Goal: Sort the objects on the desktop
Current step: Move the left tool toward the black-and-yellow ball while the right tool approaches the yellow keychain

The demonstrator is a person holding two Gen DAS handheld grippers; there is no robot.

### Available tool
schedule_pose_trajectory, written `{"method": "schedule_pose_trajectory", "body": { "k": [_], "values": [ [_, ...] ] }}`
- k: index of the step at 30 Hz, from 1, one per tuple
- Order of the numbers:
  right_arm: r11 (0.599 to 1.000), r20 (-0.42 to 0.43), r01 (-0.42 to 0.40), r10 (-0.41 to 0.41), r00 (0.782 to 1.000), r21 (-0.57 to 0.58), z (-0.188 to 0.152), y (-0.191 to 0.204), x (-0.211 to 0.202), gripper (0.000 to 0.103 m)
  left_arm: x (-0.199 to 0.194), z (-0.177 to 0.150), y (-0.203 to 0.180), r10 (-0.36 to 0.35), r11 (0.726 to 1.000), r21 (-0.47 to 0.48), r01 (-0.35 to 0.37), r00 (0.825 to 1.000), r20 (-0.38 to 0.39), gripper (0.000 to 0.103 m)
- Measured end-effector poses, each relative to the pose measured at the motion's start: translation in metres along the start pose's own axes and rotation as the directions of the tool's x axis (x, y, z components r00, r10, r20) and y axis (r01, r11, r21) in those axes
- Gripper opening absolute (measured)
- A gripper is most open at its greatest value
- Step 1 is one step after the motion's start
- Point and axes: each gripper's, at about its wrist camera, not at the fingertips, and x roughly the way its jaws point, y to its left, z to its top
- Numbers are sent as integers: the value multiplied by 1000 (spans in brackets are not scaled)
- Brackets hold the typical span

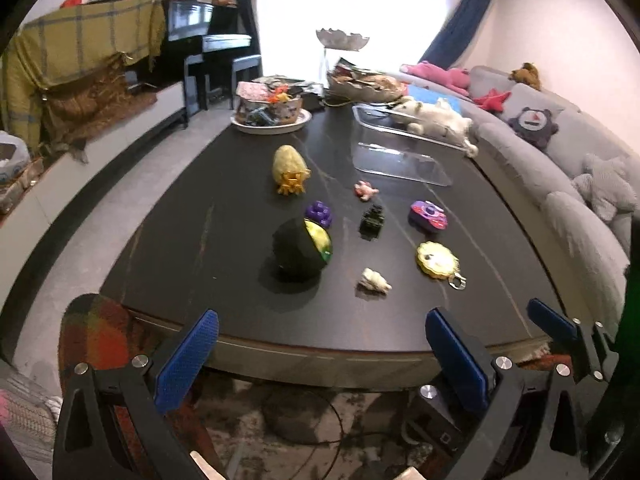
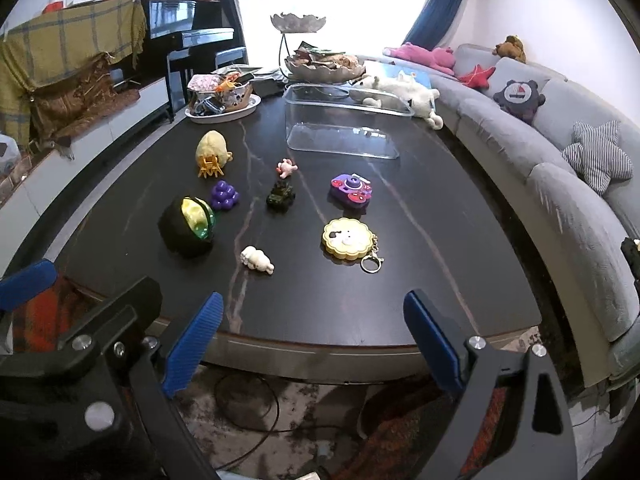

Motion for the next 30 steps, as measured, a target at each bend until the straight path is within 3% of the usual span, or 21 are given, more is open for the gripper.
{"method": "schedule_pose_trajectory", "body": {
  "k": [10, 20, 30],
  "values": [
    [1000, -21, 7, -7, 1000, -13, 12, 6, 15, 87, 19, 14, 5, -6, 1000, 1, 6, 1000, -24, 102],
    [998, -24, 63, -63, 998, -1, 24, 9, 22, 87, 40, 37, 3, -88, 992, 82, 96, 992, -94, 102],
    [996, -49, 90, -91, 995, -11, 32, 14, 31, 85, 54, 45, 8, -122, 988, 73, 133, 984, -133, 102]
  ]
}}
